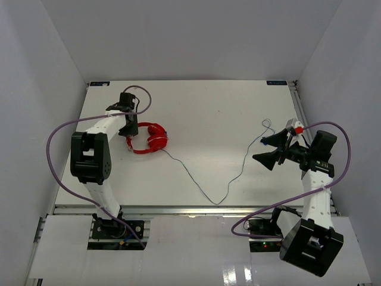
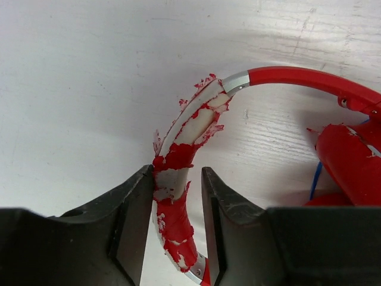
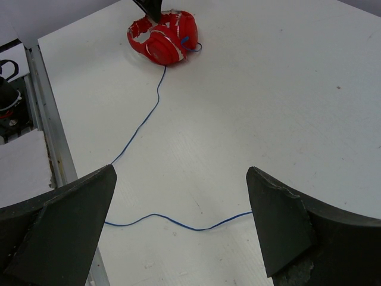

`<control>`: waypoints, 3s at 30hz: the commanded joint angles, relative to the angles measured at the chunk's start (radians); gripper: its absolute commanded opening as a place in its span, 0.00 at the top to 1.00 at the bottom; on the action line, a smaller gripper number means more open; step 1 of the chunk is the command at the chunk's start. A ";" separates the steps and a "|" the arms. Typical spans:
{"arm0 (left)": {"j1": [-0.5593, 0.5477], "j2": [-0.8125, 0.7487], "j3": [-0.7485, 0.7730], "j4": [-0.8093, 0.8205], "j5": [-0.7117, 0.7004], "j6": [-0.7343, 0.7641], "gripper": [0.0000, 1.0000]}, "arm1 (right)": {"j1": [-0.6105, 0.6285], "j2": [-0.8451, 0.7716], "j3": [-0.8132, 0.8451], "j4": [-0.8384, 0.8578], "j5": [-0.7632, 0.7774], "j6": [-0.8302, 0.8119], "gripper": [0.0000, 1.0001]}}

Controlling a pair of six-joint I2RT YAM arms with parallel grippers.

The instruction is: Wrap the headphones

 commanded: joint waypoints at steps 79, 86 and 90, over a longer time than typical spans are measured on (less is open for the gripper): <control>0.005 -0.647 0.120 0.262 0.969 -0.748 1.00 | 0.943 0.674 0.079 1.320 0.759 0.544 0.09; 0.004 -0.662 0.191 0.260 0.917 -0.760 1.00 | 0.911 0.674 0.001 1.441 0.414 0.442 0.02; 0.004 -0.666 0.166 0.256 0.893 -0.739 1.00 | 0.891 0.606 0.133 0.969 0.156 0.156 0.08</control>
